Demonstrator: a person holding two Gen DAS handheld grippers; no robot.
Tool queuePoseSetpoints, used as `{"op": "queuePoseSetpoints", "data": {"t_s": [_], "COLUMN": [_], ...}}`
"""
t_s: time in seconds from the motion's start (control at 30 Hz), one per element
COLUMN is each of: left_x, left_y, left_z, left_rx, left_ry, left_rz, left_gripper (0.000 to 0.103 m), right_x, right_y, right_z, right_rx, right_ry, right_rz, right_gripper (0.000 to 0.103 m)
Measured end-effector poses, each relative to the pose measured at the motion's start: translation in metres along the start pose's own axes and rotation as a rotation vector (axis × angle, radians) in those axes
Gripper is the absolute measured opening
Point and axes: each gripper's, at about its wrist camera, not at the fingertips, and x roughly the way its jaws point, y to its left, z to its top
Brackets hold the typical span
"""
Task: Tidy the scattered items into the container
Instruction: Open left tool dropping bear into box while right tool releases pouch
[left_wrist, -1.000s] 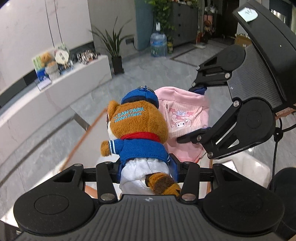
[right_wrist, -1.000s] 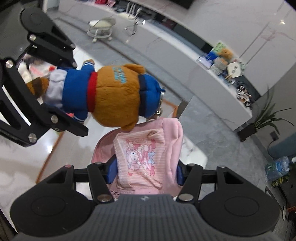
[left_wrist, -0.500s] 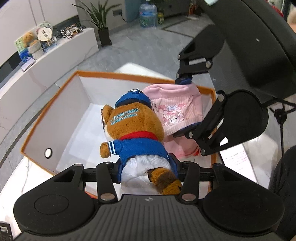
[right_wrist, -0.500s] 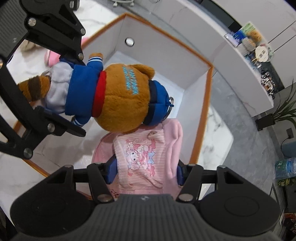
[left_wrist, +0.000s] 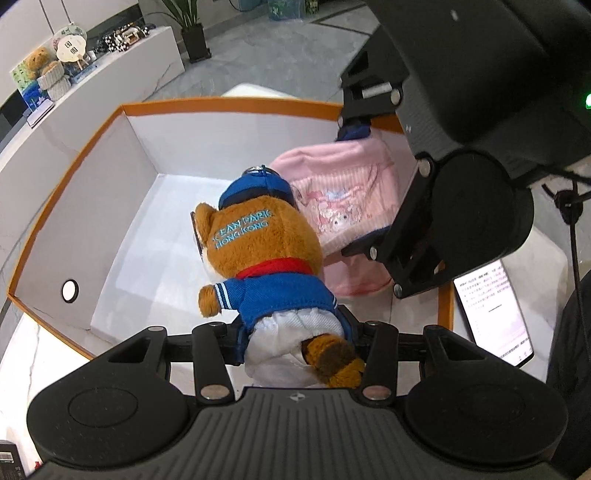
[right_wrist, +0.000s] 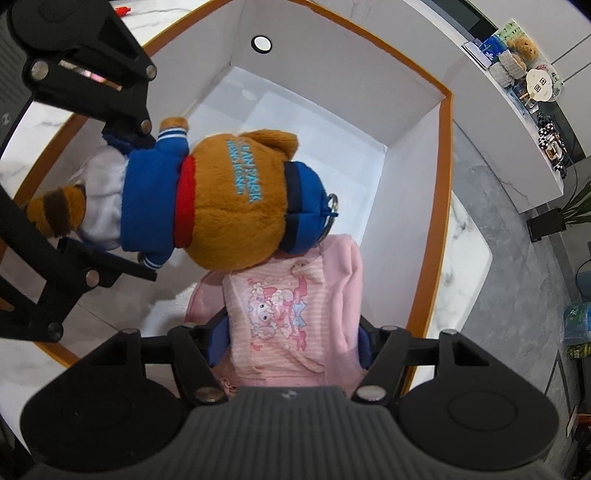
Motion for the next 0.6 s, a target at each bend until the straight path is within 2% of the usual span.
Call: {"op": "queuePoseSetpoints", "data": {"t_s": [0.13,0.37,0.5,0.6], "left_x": [0.001,-0.007,-0.010,-0.016], "left_y": [-0.001,0.000,0.003,0.000], "left_z": [-0.002,0.003,0.006,0.008], "left_rx": [-0.009,-0.024,-0.023,-0.019], "left_ry": [0.013,-0.009,-0.024,-0.037], "left_rz": [0.008,0.017,0.021,0.023], "left_gripper": [0.056,0.056,0.056,0.056], "right_x": [-0.001,-0.006,-0.015,-0.020], "right_y": [0.000,-0.003,-0.008,-0.008], "right_z": [0.000,-0.003,-0.005,-0.004], "right_rx": [0.002,0.015,0.029,0.023], "right_ry": [0.000,0.004,-0.007,-0.020], "right_rz": [-0.009,-0.009,0.002,-0.004], "right_gripper": [0.072,0.075,0.085,0.085]}}
